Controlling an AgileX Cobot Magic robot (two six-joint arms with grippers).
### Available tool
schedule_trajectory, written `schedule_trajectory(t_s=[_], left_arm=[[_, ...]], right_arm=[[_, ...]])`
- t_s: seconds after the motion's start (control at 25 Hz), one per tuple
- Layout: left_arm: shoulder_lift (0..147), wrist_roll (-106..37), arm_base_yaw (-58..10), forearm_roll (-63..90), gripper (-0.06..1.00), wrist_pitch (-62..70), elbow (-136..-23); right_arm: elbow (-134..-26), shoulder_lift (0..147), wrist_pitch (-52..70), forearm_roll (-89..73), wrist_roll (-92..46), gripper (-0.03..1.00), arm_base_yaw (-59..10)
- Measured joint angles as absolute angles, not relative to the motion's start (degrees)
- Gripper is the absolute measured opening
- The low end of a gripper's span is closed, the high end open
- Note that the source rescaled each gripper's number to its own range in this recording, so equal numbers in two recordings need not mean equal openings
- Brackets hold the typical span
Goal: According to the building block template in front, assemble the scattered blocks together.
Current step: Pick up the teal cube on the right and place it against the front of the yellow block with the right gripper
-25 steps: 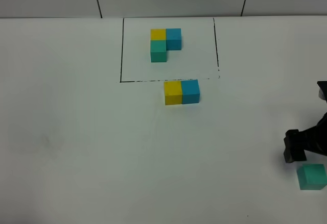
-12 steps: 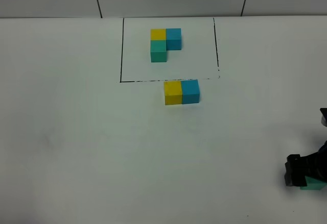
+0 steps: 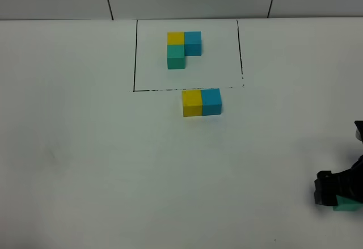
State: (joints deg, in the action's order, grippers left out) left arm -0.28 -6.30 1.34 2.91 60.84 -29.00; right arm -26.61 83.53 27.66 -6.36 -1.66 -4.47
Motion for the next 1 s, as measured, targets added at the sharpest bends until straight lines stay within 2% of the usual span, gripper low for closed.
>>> schedule_trajectory(t_s=[0.48,0.6,0.84,1.0], left_arm=[[-0.28,-6.3,1.34,2.91,0.62,60.84,-29.0],[-0.28,-6.3,1.34,2.91,0.62,60.84,-29.0],[-0.28,-6.3,1.34,2.91,0.62,60.84,-29.0],[-0.28,-6.3,1.34,2.91,0.62,60.84,-29.0]], right_arm=[[-26.66,90.03,24.12,-6.36,-1.82,0.82,-4.47],[-26.66,90.21,23.42,-6.36,-1.82,0.77,-4.47],[-26.66,90.21,23.37,-6.36,-1.82,0.48,-4.47],[-26.66,90.21,23.79,-6.31,-1.82,0.35,-4.47]])
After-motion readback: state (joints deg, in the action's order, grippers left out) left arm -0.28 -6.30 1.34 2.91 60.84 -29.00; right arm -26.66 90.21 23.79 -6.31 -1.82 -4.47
